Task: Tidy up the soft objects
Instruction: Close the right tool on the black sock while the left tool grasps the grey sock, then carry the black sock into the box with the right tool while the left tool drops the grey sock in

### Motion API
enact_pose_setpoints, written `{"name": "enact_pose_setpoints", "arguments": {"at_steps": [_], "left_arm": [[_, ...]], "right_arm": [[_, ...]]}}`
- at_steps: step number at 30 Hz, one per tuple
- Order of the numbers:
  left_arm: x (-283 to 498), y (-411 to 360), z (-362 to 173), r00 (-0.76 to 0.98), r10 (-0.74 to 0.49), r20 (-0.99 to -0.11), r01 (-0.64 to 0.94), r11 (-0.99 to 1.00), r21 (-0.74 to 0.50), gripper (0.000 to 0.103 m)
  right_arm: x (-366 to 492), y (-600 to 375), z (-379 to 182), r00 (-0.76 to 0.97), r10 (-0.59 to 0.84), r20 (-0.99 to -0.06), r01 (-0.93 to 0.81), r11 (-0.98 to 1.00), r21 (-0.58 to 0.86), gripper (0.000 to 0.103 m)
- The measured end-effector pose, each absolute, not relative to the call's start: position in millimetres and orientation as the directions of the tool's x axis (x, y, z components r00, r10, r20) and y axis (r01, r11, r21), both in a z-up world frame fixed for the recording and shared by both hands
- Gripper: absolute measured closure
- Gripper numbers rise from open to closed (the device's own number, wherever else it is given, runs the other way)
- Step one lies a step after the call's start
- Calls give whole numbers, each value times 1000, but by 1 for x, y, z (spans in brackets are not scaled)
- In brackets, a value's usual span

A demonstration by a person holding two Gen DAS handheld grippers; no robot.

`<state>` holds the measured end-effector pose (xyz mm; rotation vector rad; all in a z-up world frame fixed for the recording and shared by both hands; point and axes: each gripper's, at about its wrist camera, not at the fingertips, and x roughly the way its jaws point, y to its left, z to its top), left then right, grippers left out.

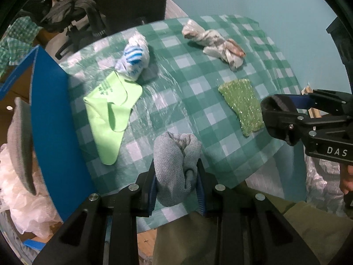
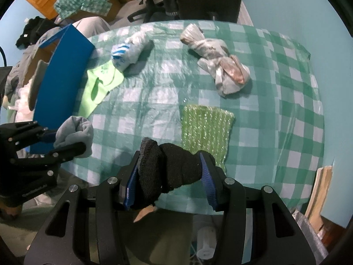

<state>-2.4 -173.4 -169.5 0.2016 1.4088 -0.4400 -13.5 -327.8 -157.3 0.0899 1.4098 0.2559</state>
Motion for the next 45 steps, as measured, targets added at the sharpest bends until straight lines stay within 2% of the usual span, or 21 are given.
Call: {"name": "enact_pose_setpoints", "arguments": {"at_steps": [22, 45], "left_arm": [[9, -122, -104, 221, -188, -957, 307, 945, -115, 73], [25, -27, -76, 318, -141, -938, 95, 989, -117, 73]], "right_arm": [[21, -277, -102, 196, 286, -938, -251, 939, 234, 53], [61, -184, -75, 204, 367, -908, -429, 867, 254, 53]]}}
